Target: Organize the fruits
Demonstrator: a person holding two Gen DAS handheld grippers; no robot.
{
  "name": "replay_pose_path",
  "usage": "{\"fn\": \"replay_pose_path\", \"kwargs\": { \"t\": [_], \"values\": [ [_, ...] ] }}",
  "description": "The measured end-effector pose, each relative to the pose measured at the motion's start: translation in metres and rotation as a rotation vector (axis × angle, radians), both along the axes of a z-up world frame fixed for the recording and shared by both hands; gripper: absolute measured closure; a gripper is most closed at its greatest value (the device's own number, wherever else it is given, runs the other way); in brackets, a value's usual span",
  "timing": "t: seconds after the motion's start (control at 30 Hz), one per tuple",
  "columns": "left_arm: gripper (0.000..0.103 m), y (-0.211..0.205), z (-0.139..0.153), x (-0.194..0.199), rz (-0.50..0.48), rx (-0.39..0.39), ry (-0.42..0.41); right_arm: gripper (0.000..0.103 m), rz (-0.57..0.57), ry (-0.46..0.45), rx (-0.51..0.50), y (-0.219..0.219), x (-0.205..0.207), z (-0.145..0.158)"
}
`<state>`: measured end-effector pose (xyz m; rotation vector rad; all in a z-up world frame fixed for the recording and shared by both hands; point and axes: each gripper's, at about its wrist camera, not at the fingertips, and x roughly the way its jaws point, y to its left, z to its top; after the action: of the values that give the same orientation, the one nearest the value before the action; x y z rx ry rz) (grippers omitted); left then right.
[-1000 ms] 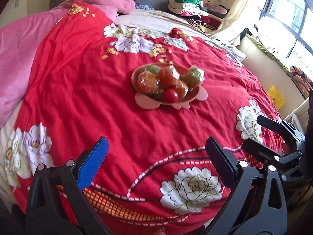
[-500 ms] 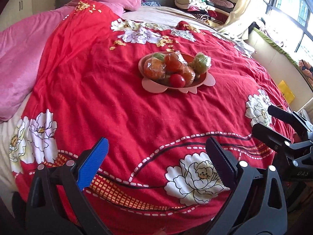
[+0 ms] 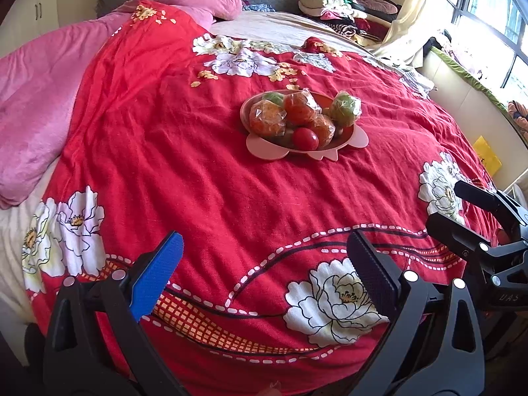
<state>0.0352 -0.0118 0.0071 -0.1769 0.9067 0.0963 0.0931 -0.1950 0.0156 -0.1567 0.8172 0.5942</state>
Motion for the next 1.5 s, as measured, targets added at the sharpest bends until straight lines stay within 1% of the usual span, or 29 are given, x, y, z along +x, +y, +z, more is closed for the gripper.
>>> {"fn": "replay_pose_path", "kwargs": {
  "t": [1.1, 1.5],
  "values": [
    [0.010, 0.0000, 0.0051, -0.0022, 0.008, 0.016, 0.004, 0.005, -0.011, -0.011, -0.010, -0.0006, -0.0016, 0.0029],
    [0.010, -0.0044, 0.0098, -0.0046, -0.014, 0.011, -0.013, 0.005, -0.020, -0.007, -0.006, -0.0026, 0.0008, 0.0016]
  ]
}}
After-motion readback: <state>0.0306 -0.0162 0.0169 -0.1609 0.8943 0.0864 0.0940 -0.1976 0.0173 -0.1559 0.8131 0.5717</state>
